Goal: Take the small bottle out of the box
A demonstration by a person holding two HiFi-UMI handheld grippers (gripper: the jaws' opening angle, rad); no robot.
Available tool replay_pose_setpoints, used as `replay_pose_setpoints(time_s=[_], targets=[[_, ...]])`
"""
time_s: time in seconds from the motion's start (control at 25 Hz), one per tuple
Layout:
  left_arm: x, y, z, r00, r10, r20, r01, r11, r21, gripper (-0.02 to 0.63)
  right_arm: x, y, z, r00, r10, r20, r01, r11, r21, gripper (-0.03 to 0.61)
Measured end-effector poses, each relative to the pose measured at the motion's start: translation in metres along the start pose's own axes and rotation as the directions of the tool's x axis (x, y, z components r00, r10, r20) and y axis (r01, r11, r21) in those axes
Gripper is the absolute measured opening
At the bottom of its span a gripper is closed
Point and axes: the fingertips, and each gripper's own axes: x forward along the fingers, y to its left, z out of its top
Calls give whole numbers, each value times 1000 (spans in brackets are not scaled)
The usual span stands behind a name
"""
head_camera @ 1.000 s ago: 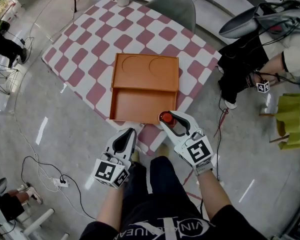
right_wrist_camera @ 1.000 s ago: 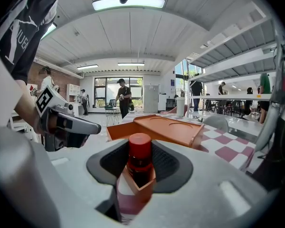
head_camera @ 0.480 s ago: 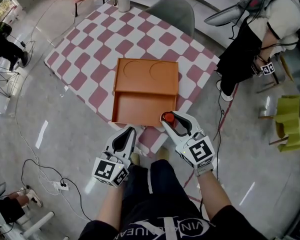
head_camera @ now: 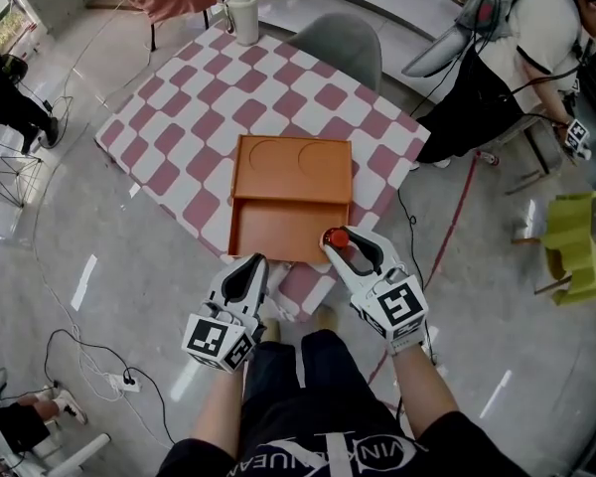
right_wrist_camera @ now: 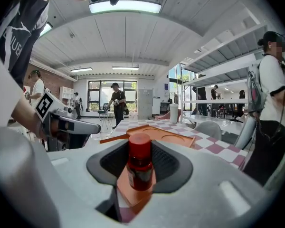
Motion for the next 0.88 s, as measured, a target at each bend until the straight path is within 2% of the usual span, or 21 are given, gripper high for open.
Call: replay_pose_setpoints(time_s=[0.52, 0.88], targets=[[1, 7, 33, 999, -15, 41, 14, 1000, 28, 25, -7, -3, 31, 998, -32, 47, 31, 999, 18, 143], [1, 5, 50, 999, -27, 34, 26, 999, 44, 25, -9, -2, 51, 996, -50, 74, 48, 998, 32, 143]])
